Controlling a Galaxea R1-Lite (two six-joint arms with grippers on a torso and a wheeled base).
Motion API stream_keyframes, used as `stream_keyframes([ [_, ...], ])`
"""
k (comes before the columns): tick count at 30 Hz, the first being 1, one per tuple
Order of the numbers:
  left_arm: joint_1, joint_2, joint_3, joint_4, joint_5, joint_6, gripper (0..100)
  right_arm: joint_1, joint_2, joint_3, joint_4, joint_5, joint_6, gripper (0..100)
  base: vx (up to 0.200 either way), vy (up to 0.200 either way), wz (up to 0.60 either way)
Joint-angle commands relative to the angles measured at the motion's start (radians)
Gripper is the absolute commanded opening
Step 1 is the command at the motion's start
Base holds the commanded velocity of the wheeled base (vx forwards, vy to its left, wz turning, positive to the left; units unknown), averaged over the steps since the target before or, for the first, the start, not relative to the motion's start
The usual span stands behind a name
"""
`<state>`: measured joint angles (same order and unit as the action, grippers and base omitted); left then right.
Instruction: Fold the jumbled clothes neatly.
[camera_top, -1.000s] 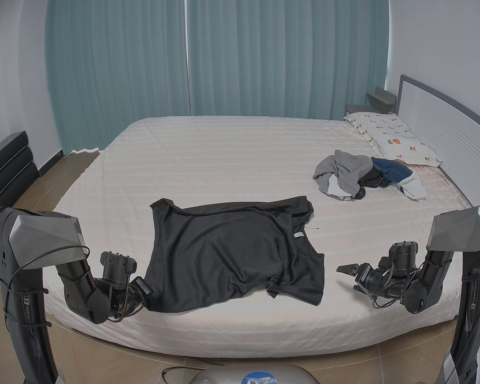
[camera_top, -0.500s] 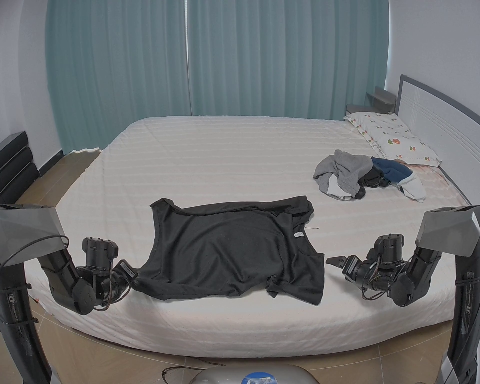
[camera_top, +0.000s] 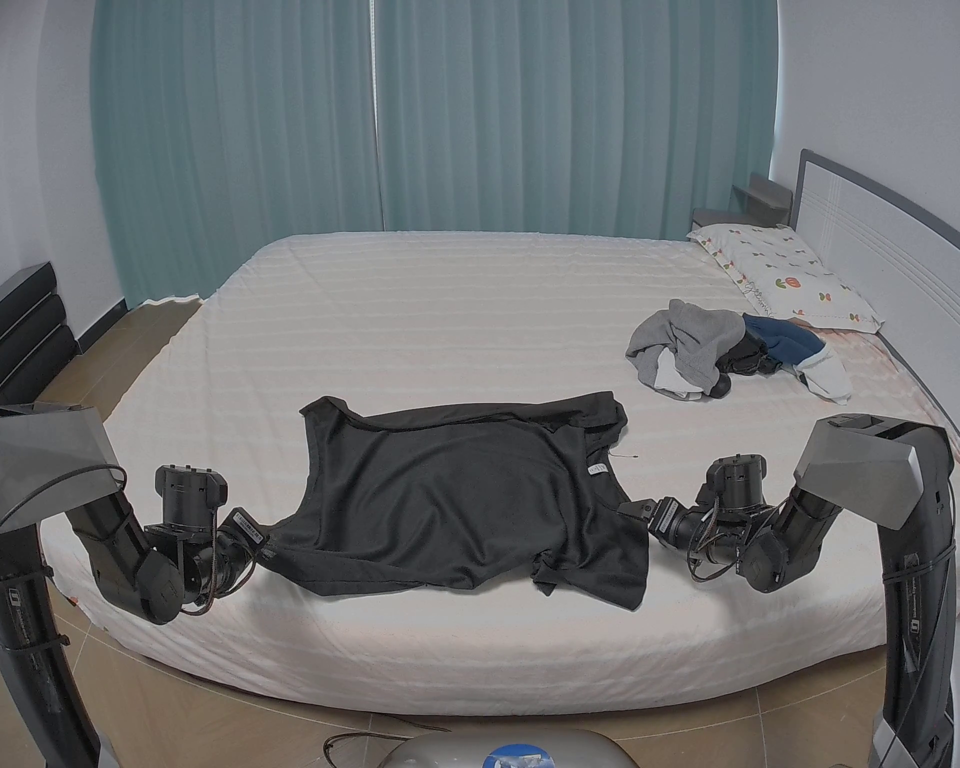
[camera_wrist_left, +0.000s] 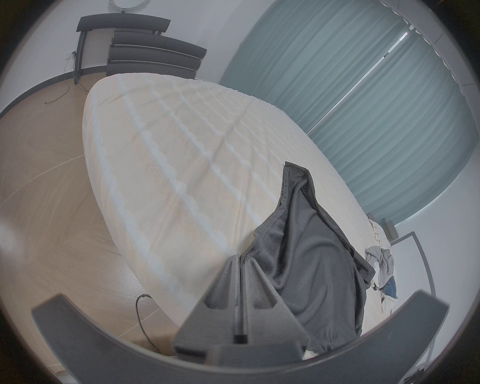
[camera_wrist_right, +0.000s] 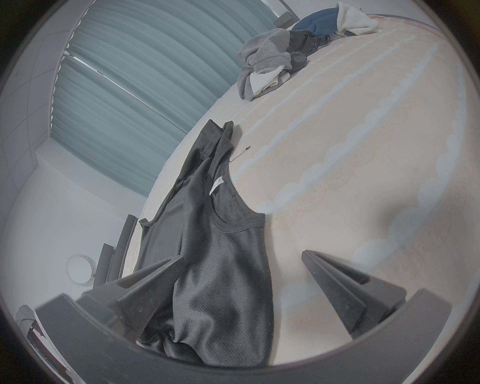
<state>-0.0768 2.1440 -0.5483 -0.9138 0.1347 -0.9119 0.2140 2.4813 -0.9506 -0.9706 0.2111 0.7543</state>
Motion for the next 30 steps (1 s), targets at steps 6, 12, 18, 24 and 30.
stream_keyframes([
  [6, 0.0, 0.022, 0.001, 0.0, 0.0, -0.002, 0, 0.015, 0.039, -0.014, 0.003, -0.001, -0.006, 0, 0.0, 0.0, 0.0],
  [12, 0.009, 0.023, 0.007, -0.002, -0.001, -0.004, 0, -0.001, 0.004, -0.007, -0.026, -0.013, 0.008, 0, 0.0, 0.0, 0.0],
  [18, 0.037, 0.02, -0.009, -0.016, -0.003, -0.008, 0, -0.016, -0.004, 0.001, -0.171, -0.042, 0.079, 0, 0.0, 0.0, 0.0],
  [24, 0.065, 0.027, -0.021, -0.089, 0.0, -0.033, 0, -0.018, -0.05, -0.039, -0.171, -0.125, 0.045, 0, 0.0, 0.0, 0.0],
  [30, 0.066, 0.019, -0.022, -0.138, 0.0, -0.081, 0, -0.016, -0.028, -0.209, -0.054, -0.131, -0.018, 0, 0.0, 0.0, 0.0],
])
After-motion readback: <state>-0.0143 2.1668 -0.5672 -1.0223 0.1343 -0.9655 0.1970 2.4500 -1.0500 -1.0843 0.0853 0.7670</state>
